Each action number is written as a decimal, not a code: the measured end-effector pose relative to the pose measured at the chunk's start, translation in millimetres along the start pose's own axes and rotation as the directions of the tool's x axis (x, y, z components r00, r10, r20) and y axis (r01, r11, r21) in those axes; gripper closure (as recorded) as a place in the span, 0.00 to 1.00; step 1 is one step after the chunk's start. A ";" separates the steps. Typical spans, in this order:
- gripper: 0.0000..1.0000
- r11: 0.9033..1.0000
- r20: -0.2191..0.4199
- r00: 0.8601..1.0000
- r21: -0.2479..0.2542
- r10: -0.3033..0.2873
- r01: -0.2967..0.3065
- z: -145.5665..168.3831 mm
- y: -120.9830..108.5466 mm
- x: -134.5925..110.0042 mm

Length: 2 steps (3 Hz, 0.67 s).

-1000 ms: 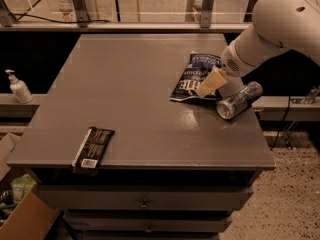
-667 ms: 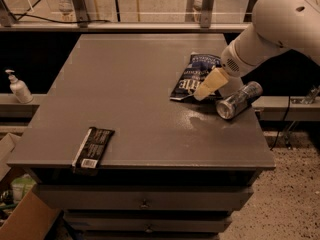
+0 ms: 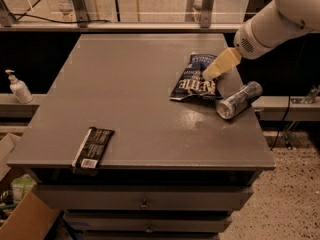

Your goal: Move blue chip bag near redbull can

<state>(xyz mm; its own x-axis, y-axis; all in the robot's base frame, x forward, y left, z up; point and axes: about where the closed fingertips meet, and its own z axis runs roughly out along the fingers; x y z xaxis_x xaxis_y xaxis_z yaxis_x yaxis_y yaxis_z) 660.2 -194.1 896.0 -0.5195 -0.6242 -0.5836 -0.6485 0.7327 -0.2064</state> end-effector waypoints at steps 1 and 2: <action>0.00 0.995 0.069 0.996 0.068 0.064 -0.069 -26.5 -50.9 -0.1; 0.00 0.981 0.134 0.980 0.106 0.147 -0.161 -51.4 -93.4 16.9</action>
Offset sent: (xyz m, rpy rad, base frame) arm 0.0245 -0.1656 0.0781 0.1960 -0.1898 -0.2872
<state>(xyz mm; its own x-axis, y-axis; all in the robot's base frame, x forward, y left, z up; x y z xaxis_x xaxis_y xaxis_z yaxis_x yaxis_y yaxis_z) 683.4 -287.1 945.8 -0.5297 -0.4679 -0.7074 -0.4935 0.8484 -0.1916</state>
